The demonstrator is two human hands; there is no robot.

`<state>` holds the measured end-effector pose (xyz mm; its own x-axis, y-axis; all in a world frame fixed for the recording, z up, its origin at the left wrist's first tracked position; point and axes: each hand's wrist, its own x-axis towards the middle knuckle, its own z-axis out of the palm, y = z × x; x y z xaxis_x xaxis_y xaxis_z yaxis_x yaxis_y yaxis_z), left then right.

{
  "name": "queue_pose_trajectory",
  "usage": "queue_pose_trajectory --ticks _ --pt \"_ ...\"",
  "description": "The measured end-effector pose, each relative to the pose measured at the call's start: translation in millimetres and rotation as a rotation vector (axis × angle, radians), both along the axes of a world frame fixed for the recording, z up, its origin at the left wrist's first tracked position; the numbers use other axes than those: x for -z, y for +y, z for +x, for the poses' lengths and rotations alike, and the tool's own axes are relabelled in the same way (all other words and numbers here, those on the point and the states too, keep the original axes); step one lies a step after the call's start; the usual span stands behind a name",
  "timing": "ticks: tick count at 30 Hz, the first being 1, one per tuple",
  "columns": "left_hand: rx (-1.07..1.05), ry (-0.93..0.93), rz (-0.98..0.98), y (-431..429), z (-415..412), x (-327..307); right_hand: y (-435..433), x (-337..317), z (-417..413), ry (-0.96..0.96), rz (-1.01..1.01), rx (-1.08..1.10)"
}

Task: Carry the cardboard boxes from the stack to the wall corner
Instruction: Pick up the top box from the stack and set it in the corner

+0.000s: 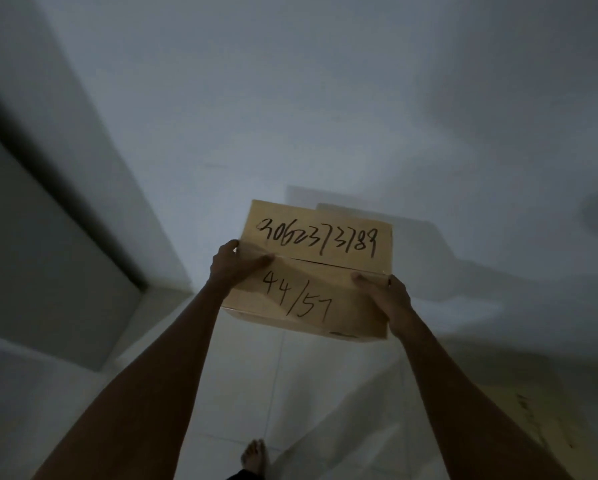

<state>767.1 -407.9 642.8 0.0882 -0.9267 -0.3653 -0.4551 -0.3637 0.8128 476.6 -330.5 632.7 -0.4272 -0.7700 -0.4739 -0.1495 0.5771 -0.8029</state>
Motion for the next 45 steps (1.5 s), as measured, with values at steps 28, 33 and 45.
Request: queue_pose_trajectory --ticks 28,33,45 --pt "-0.413 -0.156 0.271 -110 400 194 -220 198 402 0.062 0.267 -0.499" --pt "-0.334 -0.250 0.283 -141 444 287 -231 284 448 0.018 0.286 -0.460" --pt "-0.157 -0.375 0.169 -208 501 542 -252 553 519 -0.012 0.374 -0.253"
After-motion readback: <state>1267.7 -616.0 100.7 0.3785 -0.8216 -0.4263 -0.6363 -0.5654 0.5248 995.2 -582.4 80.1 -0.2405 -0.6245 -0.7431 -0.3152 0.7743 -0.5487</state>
